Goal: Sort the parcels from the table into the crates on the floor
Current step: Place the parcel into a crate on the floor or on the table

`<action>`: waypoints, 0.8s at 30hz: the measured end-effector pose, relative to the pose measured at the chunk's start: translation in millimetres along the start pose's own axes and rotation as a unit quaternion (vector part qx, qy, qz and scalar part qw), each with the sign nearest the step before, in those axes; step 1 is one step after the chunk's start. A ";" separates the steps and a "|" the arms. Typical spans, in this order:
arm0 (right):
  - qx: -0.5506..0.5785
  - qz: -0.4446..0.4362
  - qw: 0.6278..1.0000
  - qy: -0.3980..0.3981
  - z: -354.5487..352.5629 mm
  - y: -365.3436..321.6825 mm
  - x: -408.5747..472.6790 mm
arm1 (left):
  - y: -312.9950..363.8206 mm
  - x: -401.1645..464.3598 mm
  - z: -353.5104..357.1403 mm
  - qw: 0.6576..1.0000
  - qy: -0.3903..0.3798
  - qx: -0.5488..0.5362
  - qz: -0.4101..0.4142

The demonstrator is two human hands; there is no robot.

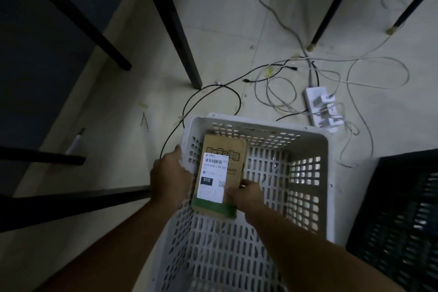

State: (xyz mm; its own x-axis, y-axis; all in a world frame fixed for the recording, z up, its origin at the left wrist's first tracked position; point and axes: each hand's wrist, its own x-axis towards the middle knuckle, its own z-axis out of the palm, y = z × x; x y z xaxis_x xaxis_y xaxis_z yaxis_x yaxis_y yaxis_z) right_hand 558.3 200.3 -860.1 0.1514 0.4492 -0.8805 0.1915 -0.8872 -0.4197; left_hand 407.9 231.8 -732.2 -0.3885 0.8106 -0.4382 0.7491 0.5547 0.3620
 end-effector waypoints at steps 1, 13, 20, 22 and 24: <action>0.008 0.000 1.000 0.001 5.2 2.4 7.5 | 0.2 1.2 0.7 1.000 0.003 0.007 0.000; 0.017 0.029 0.999 0.039 32.2 13.7 63.5 | -4.8 1.4 16.3 0.997 0.034 0.069 0.031; 0.009 0.039 0.996 0.080 42.1 25.0 80.3 | -8.8 5.1 18.8 0.995 0.034 0.080 0.039; 0.001 0.035 0.995 0.088 42.9 27.1 83.6 | -9.5 5.1 19.1 0.995 0.034 0.083 0.044; -0.023 0.034 0.995 0.096 43.2 27.3 86.1 | -9.4 4.8 17.8 0.995 0.032 0.085 0.044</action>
State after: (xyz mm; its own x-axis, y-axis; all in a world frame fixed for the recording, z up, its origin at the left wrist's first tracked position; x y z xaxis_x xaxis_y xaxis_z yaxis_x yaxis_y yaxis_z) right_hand 534.7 210.2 -956.9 0.3461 0.4045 -0.8465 0.2176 -0.9123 -0.3470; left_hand 408.5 227.1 -752.4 -0.3460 0.8680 -0.3563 0.8594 0.4455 0.2509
